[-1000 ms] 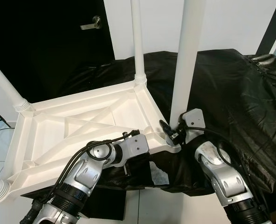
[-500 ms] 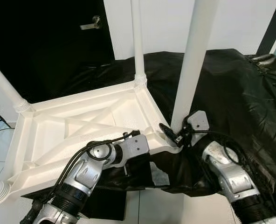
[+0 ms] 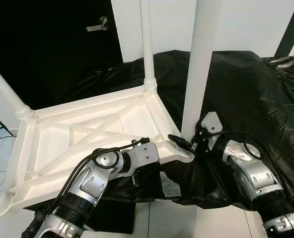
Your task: Building children table
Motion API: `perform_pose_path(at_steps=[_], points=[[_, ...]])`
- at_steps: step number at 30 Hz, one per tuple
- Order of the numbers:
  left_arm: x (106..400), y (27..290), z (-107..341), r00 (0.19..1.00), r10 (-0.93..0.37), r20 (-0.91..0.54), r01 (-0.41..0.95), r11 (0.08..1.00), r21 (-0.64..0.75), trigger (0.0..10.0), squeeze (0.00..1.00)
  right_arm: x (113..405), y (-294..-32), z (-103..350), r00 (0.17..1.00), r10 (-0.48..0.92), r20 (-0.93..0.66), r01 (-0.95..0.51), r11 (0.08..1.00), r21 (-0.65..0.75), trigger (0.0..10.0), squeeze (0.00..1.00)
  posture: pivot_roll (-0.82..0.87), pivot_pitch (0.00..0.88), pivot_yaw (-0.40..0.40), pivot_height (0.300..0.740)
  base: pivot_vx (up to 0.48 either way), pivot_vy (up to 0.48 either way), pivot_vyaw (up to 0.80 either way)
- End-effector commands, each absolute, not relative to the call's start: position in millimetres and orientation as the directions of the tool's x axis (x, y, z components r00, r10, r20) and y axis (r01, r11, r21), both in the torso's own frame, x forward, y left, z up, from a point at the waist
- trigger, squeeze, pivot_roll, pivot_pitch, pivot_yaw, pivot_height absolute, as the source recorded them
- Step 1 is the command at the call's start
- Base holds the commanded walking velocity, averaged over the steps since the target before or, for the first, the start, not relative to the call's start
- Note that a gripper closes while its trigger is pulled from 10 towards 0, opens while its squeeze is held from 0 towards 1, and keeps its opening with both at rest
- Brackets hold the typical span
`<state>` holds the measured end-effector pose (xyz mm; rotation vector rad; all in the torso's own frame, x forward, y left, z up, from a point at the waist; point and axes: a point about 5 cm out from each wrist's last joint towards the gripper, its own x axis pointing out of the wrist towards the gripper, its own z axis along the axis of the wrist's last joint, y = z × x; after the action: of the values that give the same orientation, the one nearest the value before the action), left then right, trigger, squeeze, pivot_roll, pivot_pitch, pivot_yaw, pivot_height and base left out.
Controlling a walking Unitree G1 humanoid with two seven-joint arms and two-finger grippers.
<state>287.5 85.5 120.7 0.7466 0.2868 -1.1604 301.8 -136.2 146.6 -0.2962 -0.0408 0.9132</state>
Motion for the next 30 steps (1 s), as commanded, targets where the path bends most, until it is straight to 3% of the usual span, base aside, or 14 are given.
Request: perform_pose_path(at_steps=[1, 5, 30], points=[[304, 116, 121, 0.592, -0.574, -0.566, 0.802, 0.346, 0.488, 10.0, 0.0, 293, -137, 113, 0.57, 0.792, -0.218, -0.821, 0.561, -0.111, 10.0, 0.0, -0.03, 0.0, 0.082, 0.74, 0.0, 0.0, 0.0], [305, 115, 121, 0.591, -0.575, -0.565, 0.802, 0.344, 0.489, 10.0, 0.0, 297, -140, 113, 0.593, 0.775, -0.216, -0.802, 0.594, -0.071, 10.0, 0.0, -0.03, 0.0, 0.085, 0.74, 0.0, 0.0, 0.0], [304, 114, 120, 0.589, -0.578, -0.565, 0.804, 0.346, 0.484, 10.0, 0.0, 304, -143, 115, 0.573, 0.795, -0.2, -0.803, 0.593, 0.057, 10.0, 0.0, -0.03, 0.0, 0.077, 0.74, 0.0, 0.0, 0.0]])
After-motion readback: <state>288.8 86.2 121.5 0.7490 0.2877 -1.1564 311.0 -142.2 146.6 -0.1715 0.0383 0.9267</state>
